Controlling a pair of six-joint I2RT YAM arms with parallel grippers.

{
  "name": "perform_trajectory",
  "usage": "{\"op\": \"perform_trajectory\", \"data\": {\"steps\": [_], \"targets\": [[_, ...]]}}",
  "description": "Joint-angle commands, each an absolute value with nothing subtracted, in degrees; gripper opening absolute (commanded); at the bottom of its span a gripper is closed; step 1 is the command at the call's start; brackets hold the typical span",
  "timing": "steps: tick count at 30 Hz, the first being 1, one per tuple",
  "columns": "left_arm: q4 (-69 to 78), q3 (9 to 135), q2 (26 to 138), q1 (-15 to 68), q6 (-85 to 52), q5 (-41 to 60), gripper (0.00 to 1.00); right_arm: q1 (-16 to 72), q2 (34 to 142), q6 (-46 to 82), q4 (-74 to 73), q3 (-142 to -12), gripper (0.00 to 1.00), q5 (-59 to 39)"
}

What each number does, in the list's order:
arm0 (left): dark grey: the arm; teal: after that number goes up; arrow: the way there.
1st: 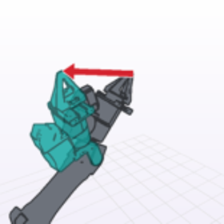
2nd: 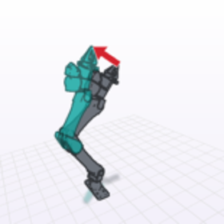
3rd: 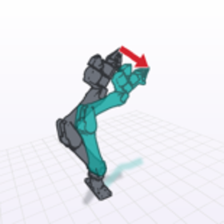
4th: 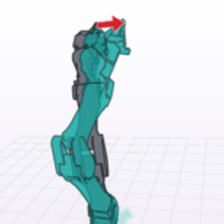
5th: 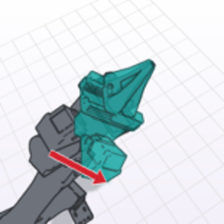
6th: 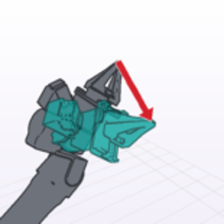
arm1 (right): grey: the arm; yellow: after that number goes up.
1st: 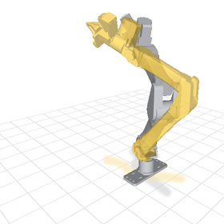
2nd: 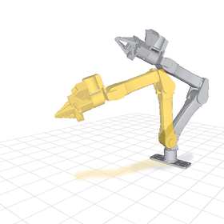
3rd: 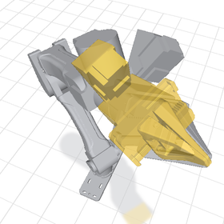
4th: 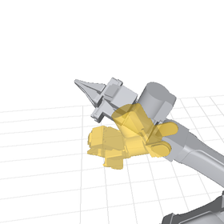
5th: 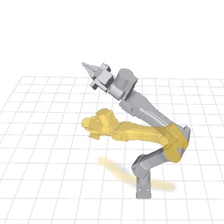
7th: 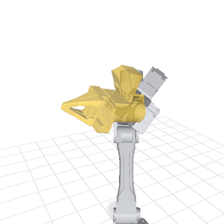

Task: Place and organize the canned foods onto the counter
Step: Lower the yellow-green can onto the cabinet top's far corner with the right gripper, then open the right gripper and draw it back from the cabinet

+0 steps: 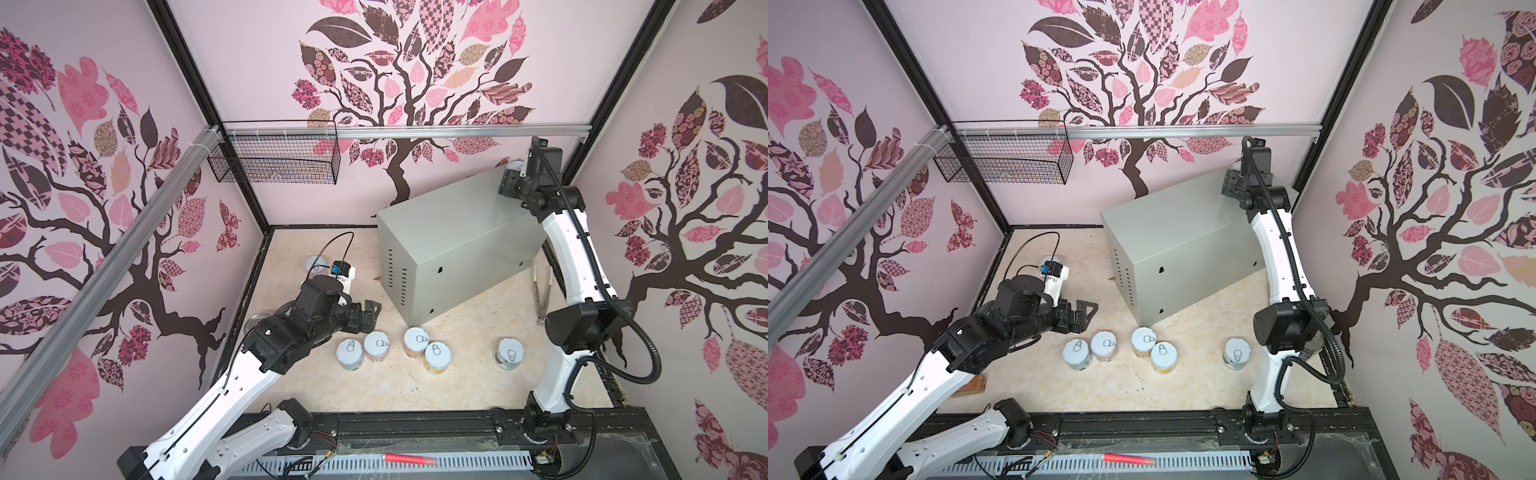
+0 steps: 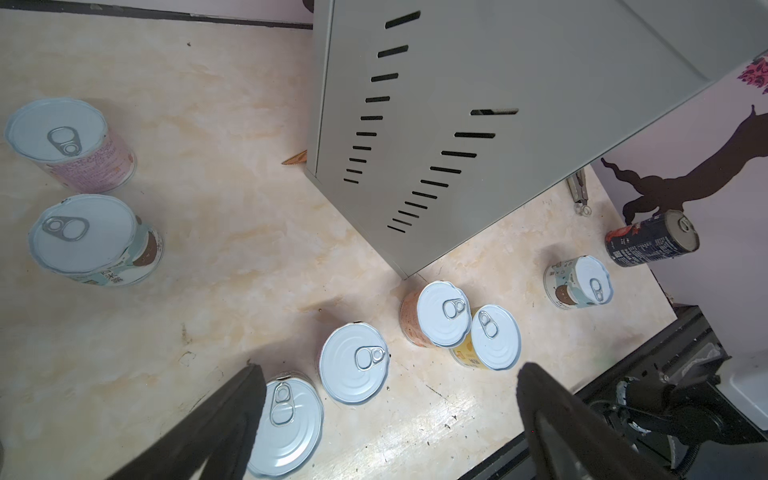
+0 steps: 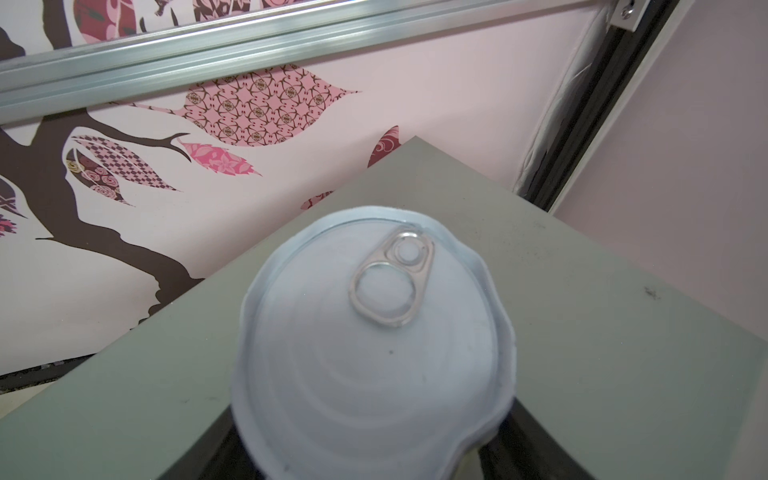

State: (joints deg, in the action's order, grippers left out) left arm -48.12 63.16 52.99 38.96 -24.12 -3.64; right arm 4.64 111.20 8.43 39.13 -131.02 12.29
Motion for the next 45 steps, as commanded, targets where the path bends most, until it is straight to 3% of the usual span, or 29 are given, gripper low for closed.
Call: {"op": "perform_trajectory", "data": {"steps": [1,13,18,28,34,45], "targets": [[-46.3,61.5,53.1,38.5,-23.5,-4.0,0.98,4.5,115.1,8.0,40.6,-134.5,0.68,9.8],[-45.5,60.3,53.1,37.8,-23.3,-3.0,0.98,4.4,119.8,8.3,41.7,-139.8,0.68,8.6],[-45.6,60.2,53.0,37.5,-22.9,-3.1,0.98,4.4,119.8,8.0,42.4,-139.7,0.74,8.4],[-45.6,59.9,52.3,37.4,-23.1,-3.1,0.98,4.5,116.0,7.5,42.5,-138.9,0.93,7.2],[-46.4,60.5,51.8,37.4,-23.1,-3.5,0.98,4.4,112.8,7.5,42.9,-138.4,0.99,6.7],[-49.6,62.8,49.7,37.4,-23.4,-3.2,0.98,4.5,103.1,9.5,46.0,-134.8,1.00,5.3]]}}
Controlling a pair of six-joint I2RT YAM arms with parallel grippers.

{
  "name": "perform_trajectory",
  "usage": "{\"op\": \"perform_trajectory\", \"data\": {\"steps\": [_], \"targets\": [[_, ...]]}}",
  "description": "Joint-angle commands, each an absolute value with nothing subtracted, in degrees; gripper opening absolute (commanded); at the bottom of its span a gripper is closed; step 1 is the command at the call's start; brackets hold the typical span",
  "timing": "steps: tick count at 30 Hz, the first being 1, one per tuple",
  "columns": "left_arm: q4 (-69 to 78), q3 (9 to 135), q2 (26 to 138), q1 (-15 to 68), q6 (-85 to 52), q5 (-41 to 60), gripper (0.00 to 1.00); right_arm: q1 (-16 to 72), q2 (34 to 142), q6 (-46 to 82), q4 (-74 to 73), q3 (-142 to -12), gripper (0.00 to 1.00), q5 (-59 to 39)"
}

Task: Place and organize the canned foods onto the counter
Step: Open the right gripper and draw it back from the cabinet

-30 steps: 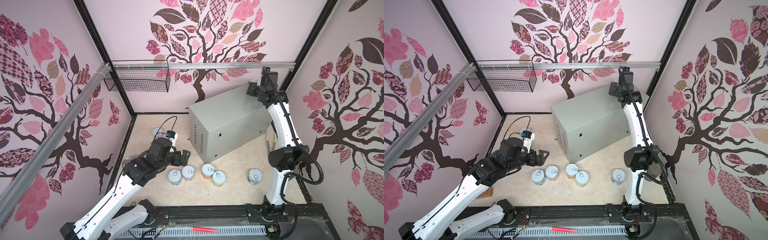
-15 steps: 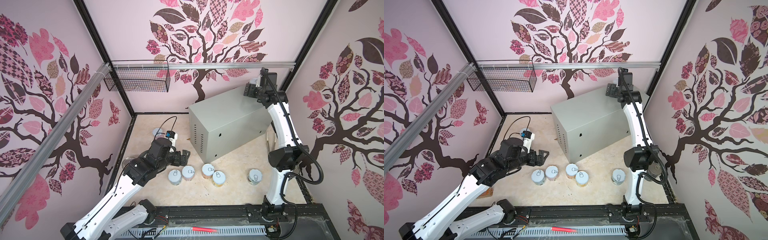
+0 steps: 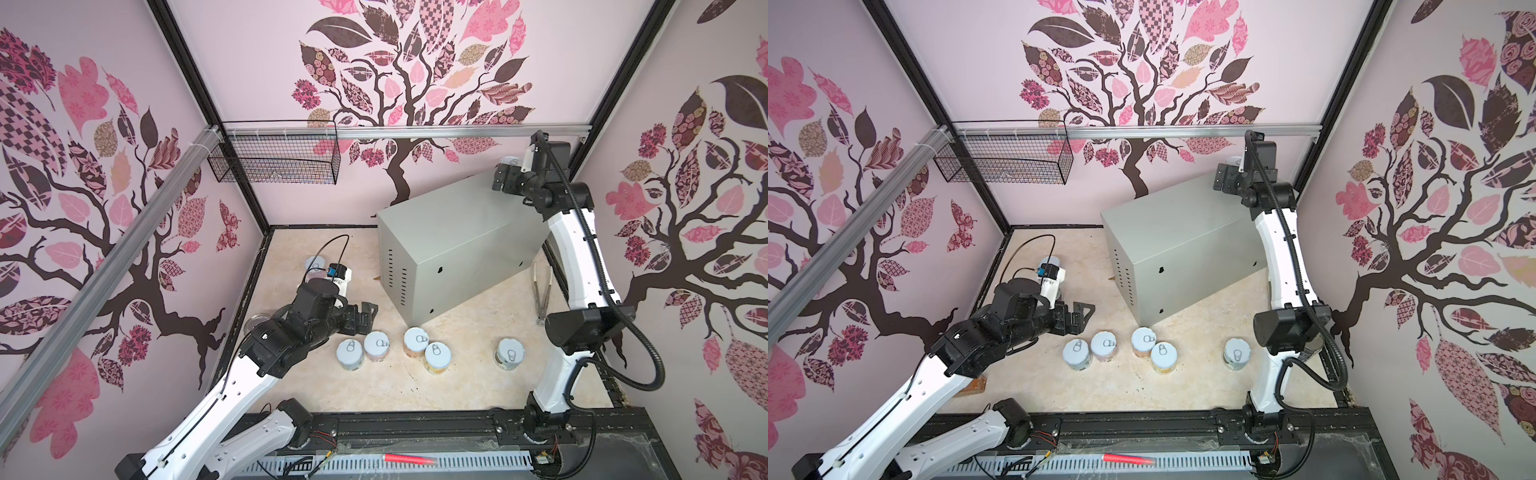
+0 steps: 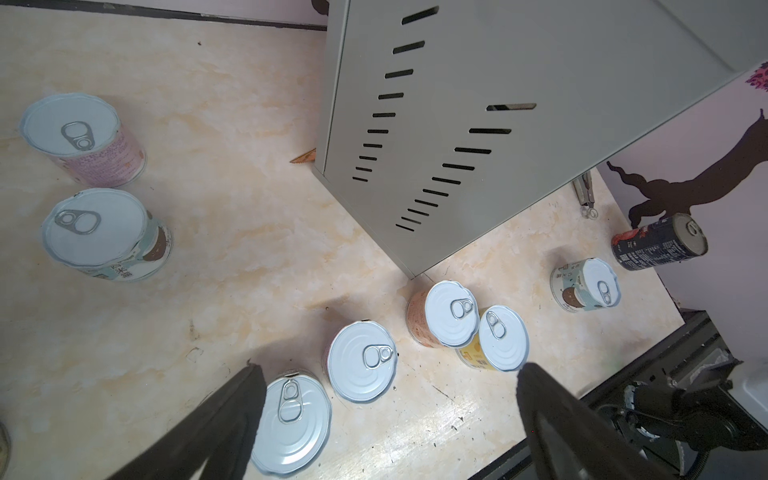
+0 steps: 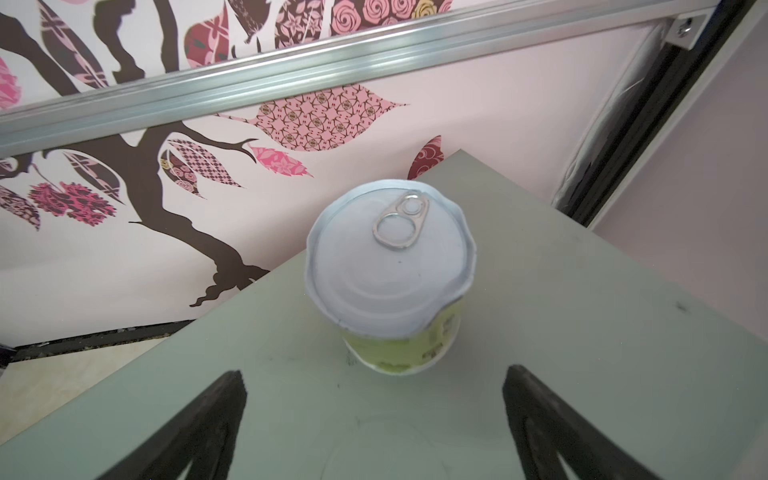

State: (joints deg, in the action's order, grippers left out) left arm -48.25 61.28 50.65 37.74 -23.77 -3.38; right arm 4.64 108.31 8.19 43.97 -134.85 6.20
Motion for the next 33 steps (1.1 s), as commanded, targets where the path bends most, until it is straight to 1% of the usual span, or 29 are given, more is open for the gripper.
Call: {"op": "perform_trajectory", "data": {"steps": [1,6,13,17,22,27,33], "targets": [[-50.0,62.8,49.4,37.4,-23.4,-3.2,0.98,4.6,102.0,9.8,46.5,-134.1,1.00,5.0],[-51.6,63.0,48.6,37.4,-23.5,-3.4,0.98,4.6,96.4,10.9,49.5,-129.0,1.00,4.8],[-53.4,63.7,49.1,37.4,-23.0,-4.1,0.98,5.5,83.0,12.4,47.2,-113.1,1.00,5.0],[-54.4,64.2,49.6,37.4,-22.3,-4.8,0.98,9.5,76.2,11.2,47.7,-106.3,1.00,10.3],[-57.0,65.6,51.4,37.4,-21.1,-5.4,0.98,11.0,66.8,11.7,46.7,-97.6,1.00,11.7],[-58.3,65.8,52.7,37.5,-20.8,-5.4,0.98,11.4,60.5,12.8,49.6,-92.1,1.00,7.8],[-58.3,65.9,54.5,37.4,-21.9,-4.8,0.98,11.3,50.0,15.1,47.4,-77.9,1.00,3.5]]}}
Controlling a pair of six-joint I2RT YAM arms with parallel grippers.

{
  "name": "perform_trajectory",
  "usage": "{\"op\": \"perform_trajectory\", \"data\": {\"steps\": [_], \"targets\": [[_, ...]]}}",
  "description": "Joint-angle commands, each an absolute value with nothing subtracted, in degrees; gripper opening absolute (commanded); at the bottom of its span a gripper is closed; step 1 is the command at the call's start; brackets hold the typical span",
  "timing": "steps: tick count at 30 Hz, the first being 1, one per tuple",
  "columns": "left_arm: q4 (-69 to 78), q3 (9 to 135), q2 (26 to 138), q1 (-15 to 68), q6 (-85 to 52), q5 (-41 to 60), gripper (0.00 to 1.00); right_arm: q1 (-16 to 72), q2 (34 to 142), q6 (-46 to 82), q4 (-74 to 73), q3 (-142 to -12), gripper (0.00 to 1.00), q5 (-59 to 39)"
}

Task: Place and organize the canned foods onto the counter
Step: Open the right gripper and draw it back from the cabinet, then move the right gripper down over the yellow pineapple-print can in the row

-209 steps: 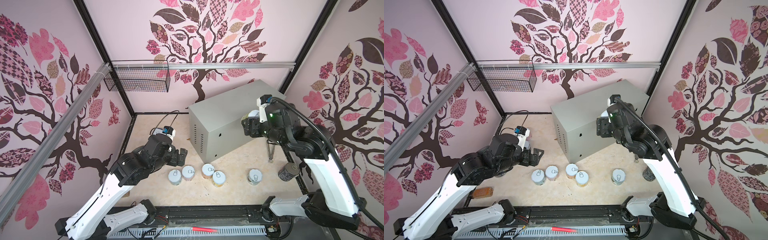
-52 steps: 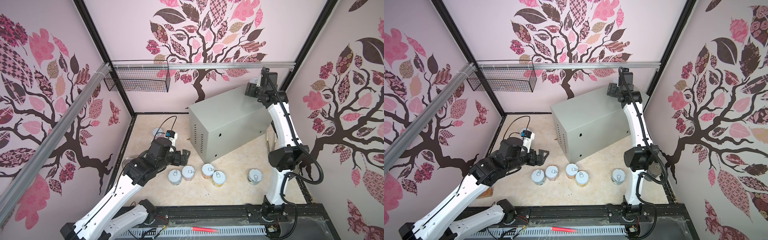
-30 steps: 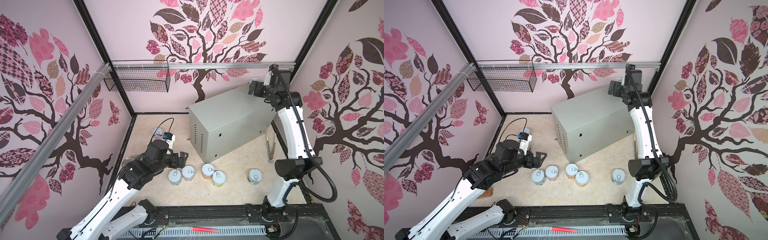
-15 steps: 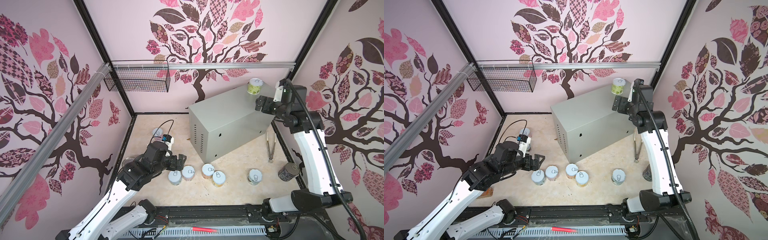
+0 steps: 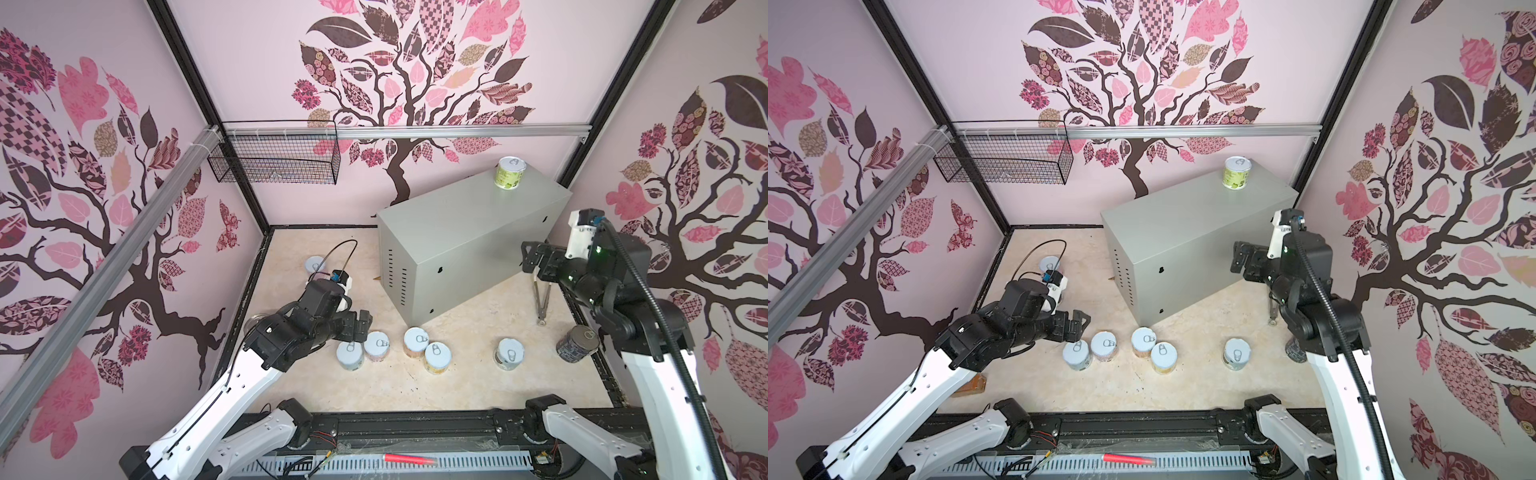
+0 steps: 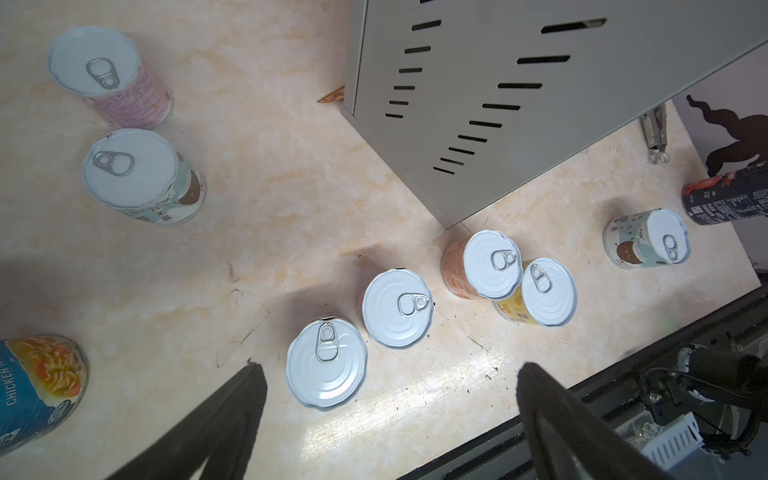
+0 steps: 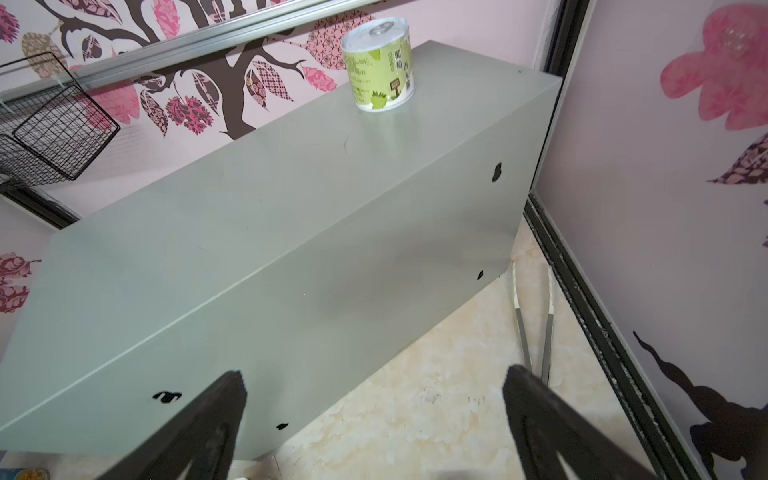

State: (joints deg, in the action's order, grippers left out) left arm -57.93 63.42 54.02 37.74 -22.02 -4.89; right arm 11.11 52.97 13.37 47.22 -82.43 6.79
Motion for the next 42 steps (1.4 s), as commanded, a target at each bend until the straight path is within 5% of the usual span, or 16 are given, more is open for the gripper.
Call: {"op": "perform_trajectory", "data": {"steps": [1,13,22,34,42], "targets": [[-58.2,65.7,54.7,37.4,-22.0,-4.7,0.98,11.3,48.7,15.3,47.3,-75.8,1.00,2.5],[-58.6,65.6,61.8,44.9,-25.7,-17.7,0.98,16.0,29.6,23.9,41.5,-45.8,1.00,-7.9],[-50.9,57.5,63.0,45.7,-36.7,-17.3,0.98,23.2,28.1,31.9,36.4,-36.8,1.00,-16.5],[-50.4,54.8,64.5,45.8,-41.9,-18.6,0.98,33.4,35.3,34.5,29.1,-30.3,1.00,-14.4],[-52.2,51.0,61.7,45.8,-42.2,-16.6,0.98,49.4,46.0,35.6,24.2,-28.9,1.00,2.4]]}}
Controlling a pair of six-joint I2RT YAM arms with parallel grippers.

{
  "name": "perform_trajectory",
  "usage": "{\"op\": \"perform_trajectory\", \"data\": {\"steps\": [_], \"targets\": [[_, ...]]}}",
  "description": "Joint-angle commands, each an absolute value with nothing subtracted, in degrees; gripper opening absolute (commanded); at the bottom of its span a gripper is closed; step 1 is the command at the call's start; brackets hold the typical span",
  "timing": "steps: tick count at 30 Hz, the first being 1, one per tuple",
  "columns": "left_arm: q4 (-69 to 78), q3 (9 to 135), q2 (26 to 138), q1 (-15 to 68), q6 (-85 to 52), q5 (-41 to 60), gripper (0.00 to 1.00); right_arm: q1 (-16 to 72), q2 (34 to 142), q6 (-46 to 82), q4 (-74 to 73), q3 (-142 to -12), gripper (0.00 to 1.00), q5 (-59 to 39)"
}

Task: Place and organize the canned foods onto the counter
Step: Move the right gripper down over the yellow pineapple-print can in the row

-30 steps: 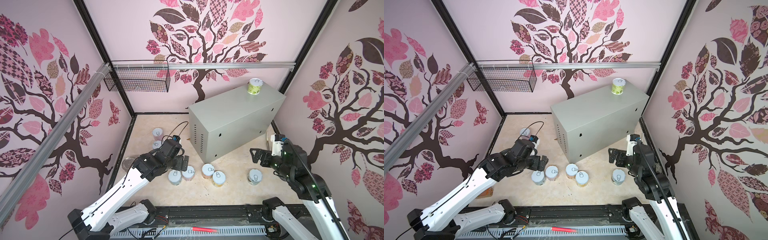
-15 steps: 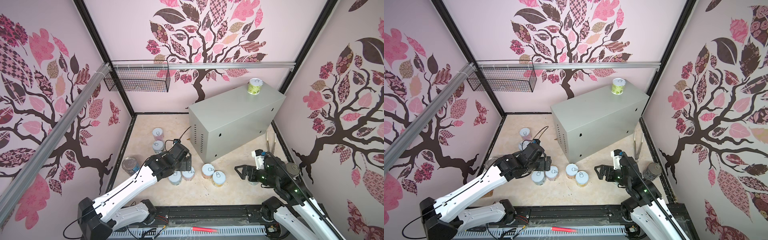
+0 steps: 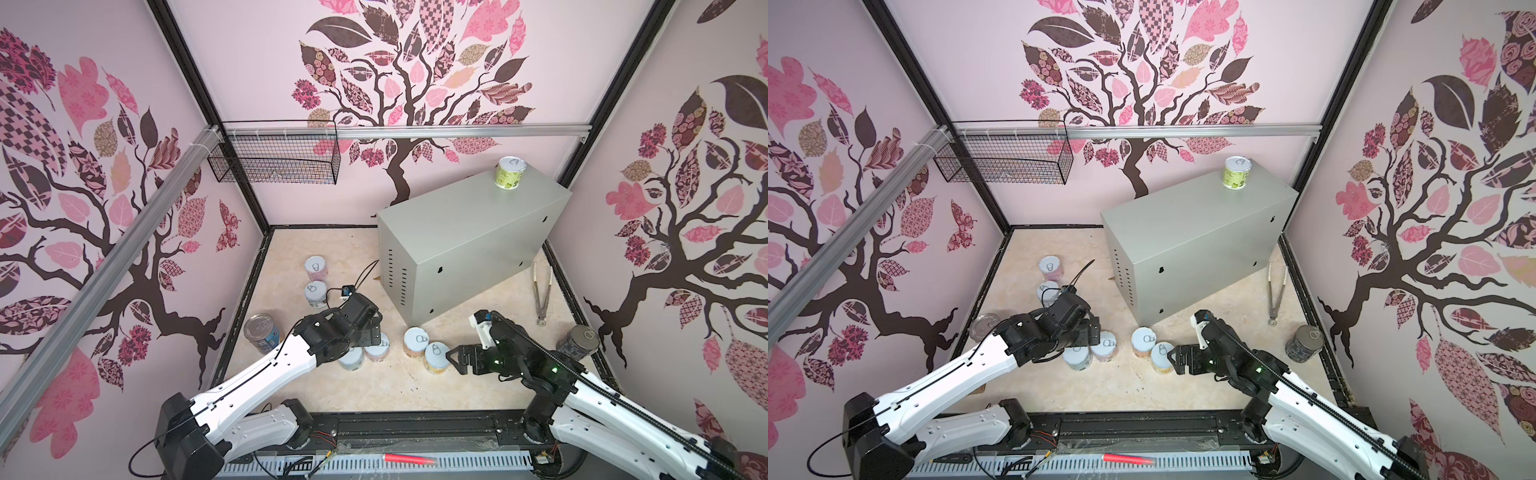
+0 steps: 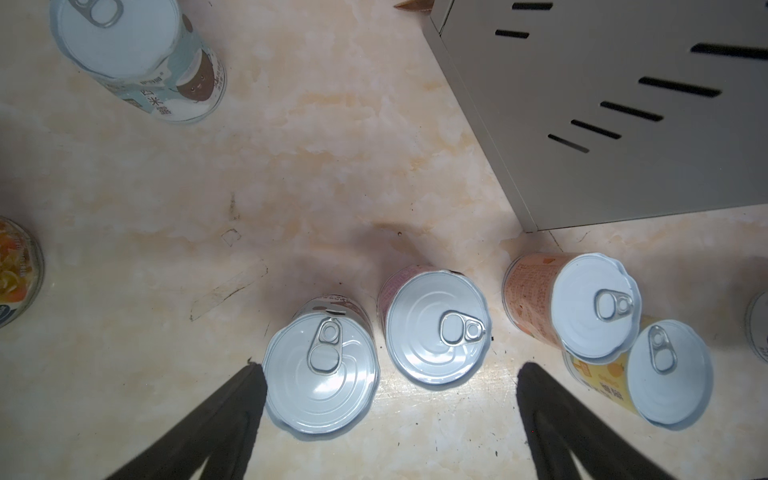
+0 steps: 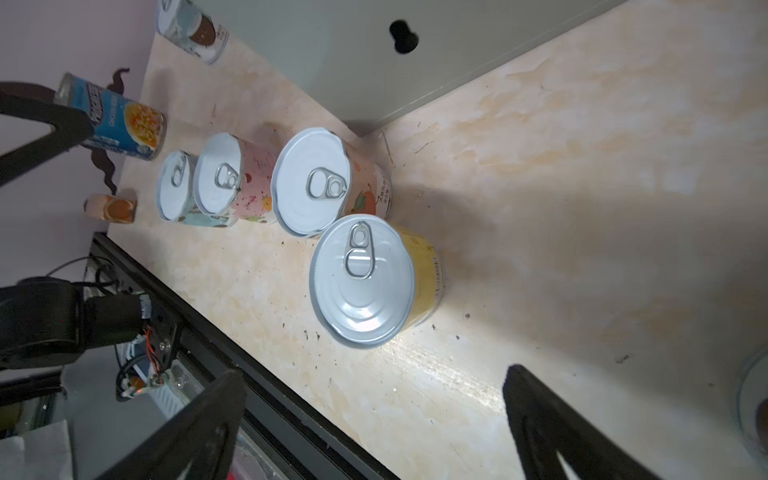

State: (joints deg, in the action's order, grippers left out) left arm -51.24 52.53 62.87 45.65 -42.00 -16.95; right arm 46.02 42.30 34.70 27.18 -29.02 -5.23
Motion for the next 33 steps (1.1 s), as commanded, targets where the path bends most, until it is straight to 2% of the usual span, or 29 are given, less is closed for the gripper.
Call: {"op": "perform_trajectory", "data": {"steps": [1,10,20,33], "targets": [[-52.9,50.9,61.3,45.8,-42.2,-17.0,0.98,50.0,47.6,35.8,23.7,-28.9,1.00,3.0],[-56.3,50.7,54.2,45.8,-41.3,-17.9,0.98,53.9,60.3,38.7,23.8,-31.7,1.00,8.9],[-54.9,51.7,48.5,45.7,-37.1,-10.5,0.98,63.2,74.2,43.5,28.6,-43.6,1.00,12.5],[-54.6,51.2,49.1,45.6,-35.3,-7.3,0.98,63.7,79.0,44.7,31.8,-47.0,1.00,16.0]]}}
